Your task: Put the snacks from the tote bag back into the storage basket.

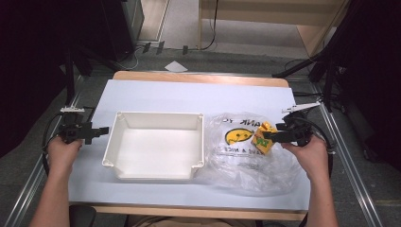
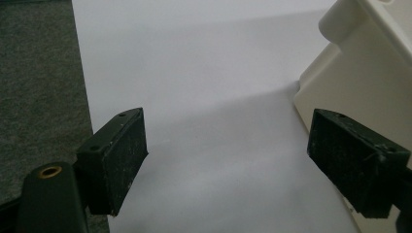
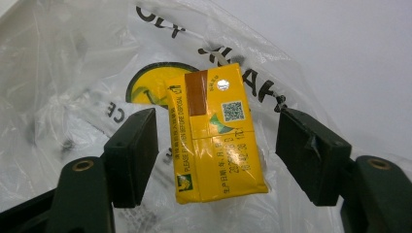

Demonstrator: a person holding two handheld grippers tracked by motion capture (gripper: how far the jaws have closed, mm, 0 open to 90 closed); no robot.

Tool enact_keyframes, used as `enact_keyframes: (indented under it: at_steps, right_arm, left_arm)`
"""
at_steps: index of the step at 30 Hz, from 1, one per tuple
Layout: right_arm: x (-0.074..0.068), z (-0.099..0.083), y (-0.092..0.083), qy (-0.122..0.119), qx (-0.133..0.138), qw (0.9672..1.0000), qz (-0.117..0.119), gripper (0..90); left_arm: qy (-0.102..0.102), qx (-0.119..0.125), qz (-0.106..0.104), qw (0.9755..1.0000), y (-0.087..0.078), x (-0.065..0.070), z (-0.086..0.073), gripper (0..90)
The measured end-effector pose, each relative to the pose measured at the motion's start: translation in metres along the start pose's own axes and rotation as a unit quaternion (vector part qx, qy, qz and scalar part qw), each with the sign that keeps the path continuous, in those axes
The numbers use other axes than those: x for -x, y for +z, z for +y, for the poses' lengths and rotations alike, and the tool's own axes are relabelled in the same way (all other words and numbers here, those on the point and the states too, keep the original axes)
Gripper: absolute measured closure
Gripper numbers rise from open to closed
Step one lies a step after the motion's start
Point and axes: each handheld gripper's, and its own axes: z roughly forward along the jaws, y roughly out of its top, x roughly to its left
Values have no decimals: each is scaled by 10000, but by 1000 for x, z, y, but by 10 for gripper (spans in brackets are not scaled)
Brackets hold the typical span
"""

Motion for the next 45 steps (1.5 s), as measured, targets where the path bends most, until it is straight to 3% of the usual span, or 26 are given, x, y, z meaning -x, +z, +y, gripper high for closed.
enact_keyframes:
  at_steps: [24, 31, 45]
  right_arm:
    - [-1, -2, 33, -108, -441, 9989, -64, 380]
    - [2, -3, 41, -137, -565, 9983, 4, 456]
    - [0, -3, 41, -289, -505, 9983, -39, 490]
  left_arm:
    - [11, -21, 4, 10000, 1, 1, 0, 154]
    - [13, -29, 0, 10000, 1, 1, 0, 154]
    - [11, -24, 4, 10000, 1, 0, 0, 154]
